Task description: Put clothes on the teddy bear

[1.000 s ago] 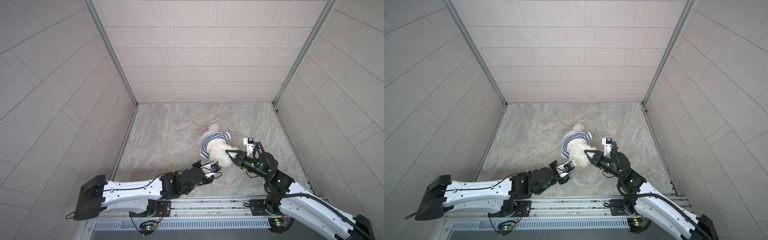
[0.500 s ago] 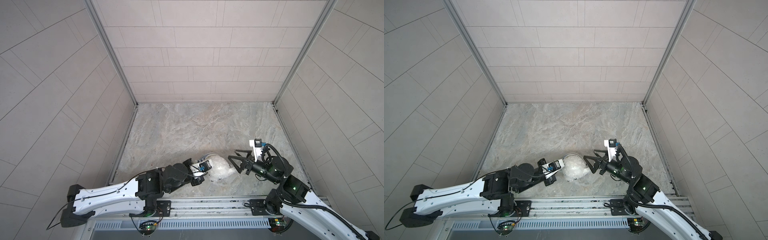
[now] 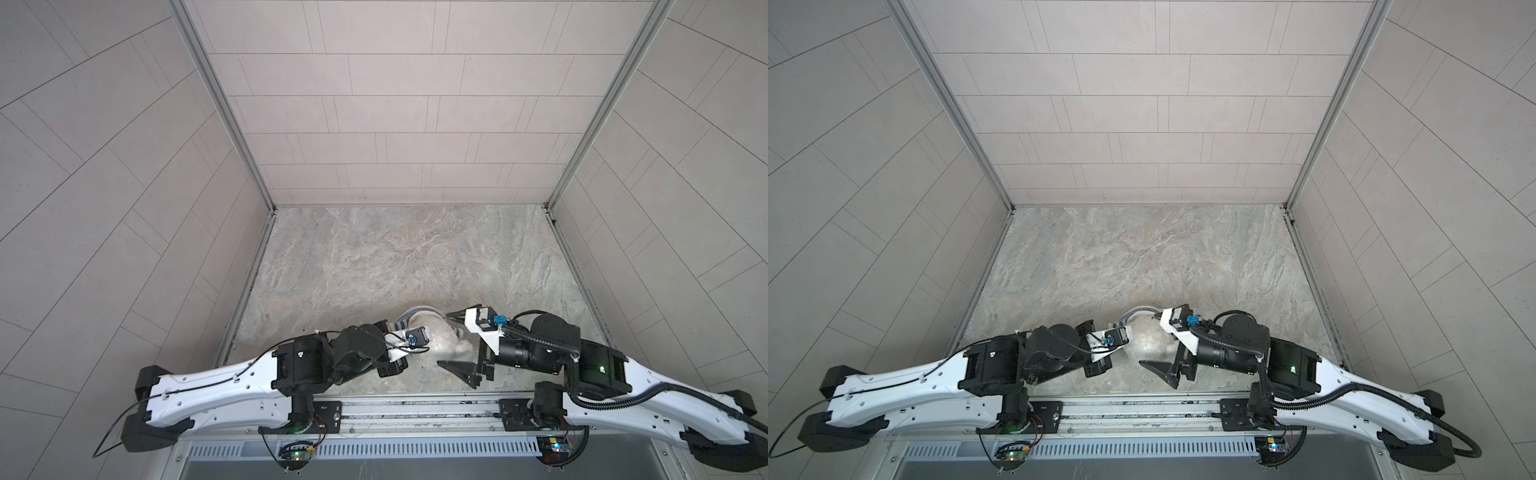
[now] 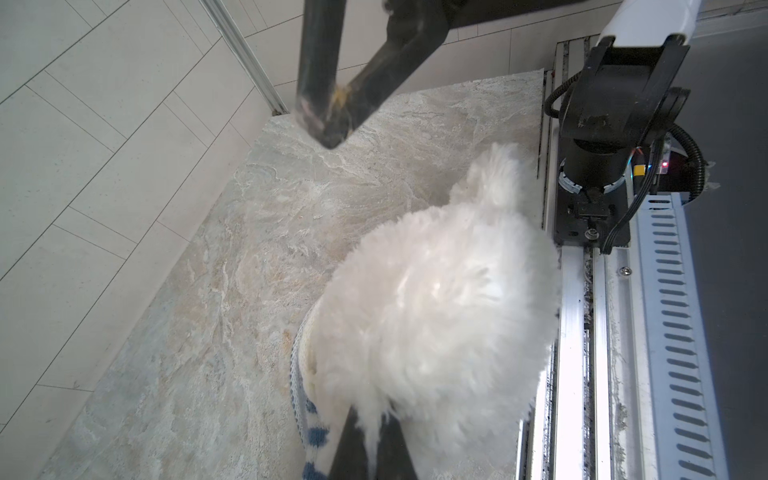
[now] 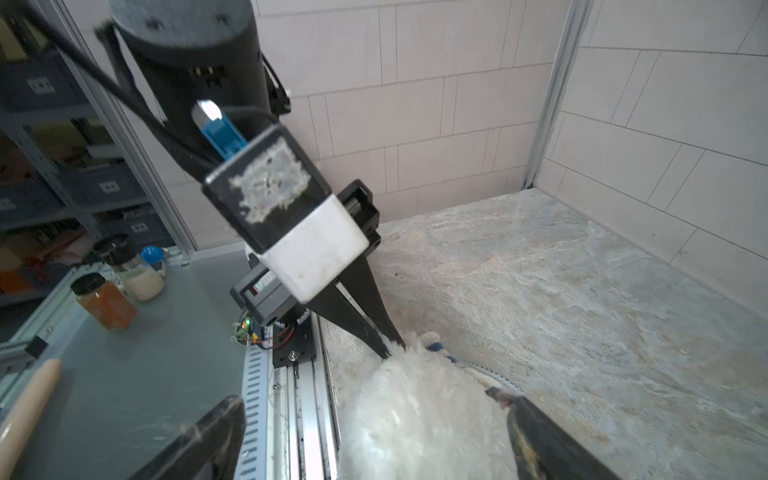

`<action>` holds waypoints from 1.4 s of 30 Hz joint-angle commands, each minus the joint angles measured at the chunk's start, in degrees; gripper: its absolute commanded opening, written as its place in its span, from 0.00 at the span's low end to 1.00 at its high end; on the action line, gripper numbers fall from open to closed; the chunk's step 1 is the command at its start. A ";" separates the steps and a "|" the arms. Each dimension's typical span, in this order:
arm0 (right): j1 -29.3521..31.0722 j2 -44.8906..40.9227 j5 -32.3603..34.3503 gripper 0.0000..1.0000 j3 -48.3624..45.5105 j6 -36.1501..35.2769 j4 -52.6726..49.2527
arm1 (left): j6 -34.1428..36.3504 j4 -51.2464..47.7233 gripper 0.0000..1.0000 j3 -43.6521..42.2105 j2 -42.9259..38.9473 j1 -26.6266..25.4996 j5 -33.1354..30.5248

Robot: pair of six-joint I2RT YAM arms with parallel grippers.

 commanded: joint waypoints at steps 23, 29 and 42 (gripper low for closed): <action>1.36 9.30 5.89 0.58 4.11 -5.92 -6.89 | -1.42 1.96 0.00 1.94 -3.47 0.22 2.06; 1.36 9.56 10.68 0.08 3.79 -6.63 -7.19 | -5.85 3.59 0.00 1.89 -4.31 0.70 -0.48; -11.43 -8.27 -4.53 0.00 -12.31 0.38 15.78 | -30.19 3.79 0.65 -4.27 -17.99 15.24 5.12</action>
